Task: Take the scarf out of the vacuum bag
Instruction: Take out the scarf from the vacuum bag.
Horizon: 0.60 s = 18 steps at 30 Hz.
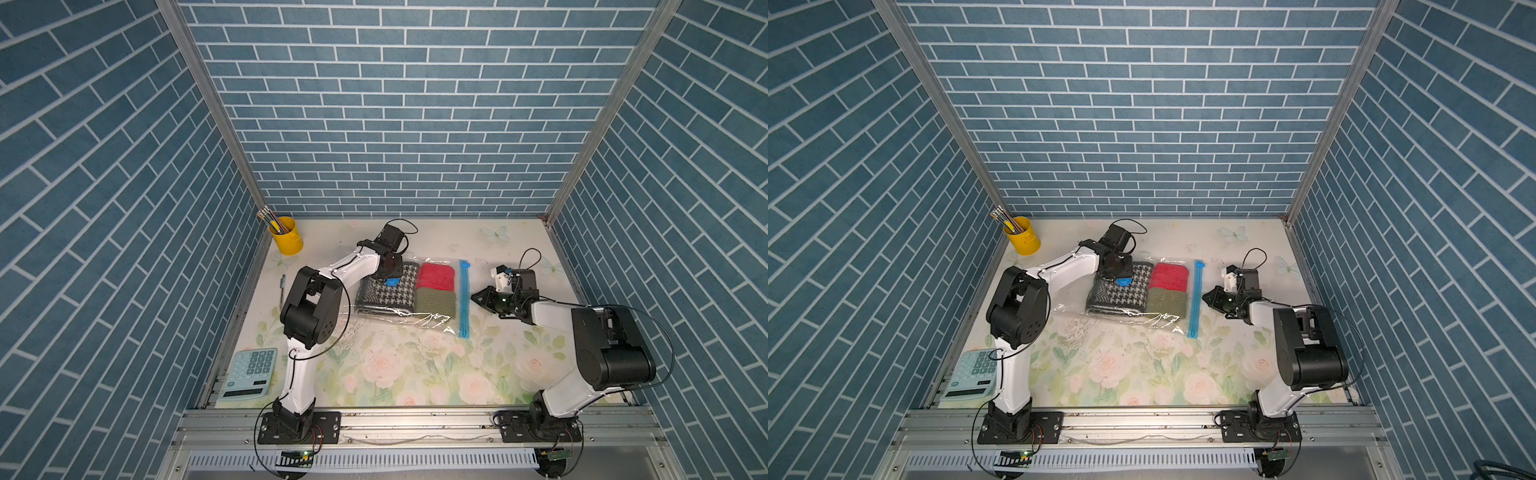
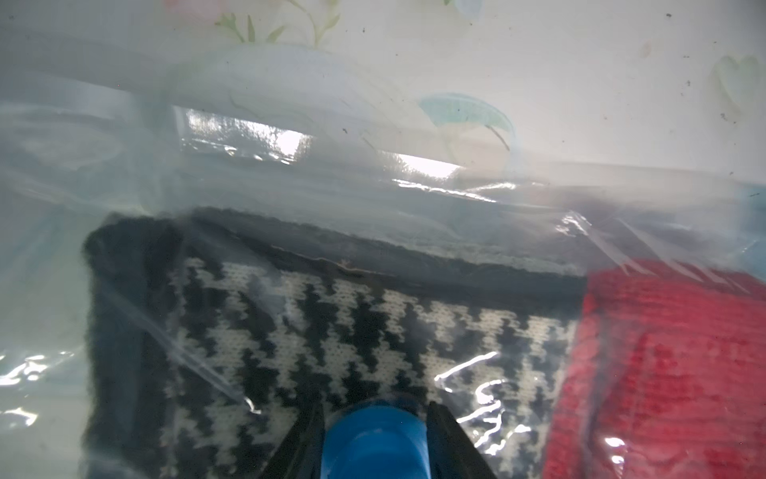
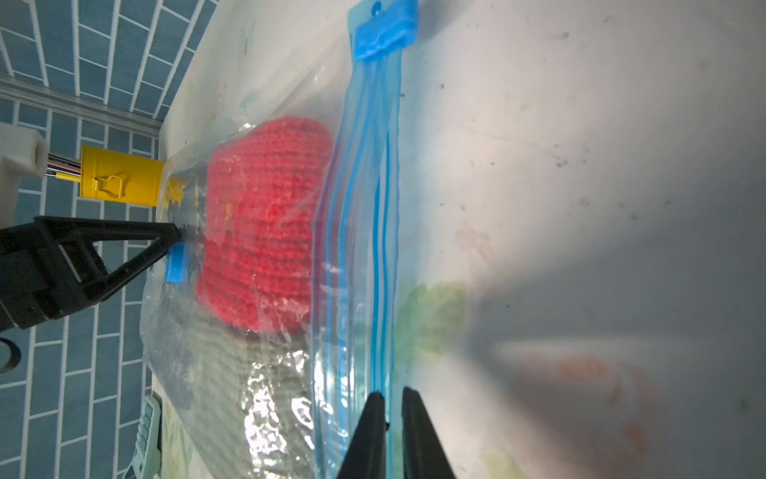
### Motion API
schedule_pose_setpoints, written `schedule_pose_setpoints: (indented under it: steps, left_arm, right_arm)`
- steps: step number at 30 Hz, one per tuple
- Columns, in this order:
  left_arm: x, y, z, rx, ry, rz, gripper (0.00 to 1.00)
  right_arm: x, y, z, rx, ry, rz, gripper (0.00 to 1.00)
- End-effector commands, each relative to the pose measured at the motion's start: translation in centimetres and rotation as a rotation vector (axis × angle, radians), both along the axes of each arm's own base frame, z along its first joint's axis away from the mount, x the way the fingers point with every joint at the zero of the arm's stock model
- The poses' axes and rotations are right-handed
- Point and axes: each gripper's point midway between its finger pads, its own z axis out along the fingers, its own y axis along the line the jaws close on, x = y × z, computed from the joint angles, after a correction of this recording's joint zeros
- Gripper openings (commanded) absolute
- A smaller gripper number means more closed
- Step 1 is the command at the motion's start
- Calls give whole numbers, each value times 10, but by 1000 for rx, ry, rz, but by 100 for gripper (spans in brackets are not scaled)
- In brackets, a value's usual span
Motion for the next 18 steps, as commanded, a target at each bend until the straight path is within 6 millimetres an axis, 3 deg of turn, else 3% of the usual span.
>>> schedule_pose_setpoints:
  steps: [1, 10, 18]
  left_arm:
    - [-12, 7, -21, 43, 59, -1, 46]
    - [-29, 12, -36, 22, 89, 16, 46]
    - [-36, 13, -39, 10, 96, 15, 46]
  right_arm:
    - [5, 1, 1, -5, -10, 17, 13]
    - [11, 16, -2, 73, -10, 75, 12]
    - [9, 28, 26, 148, -89, 135, 16]
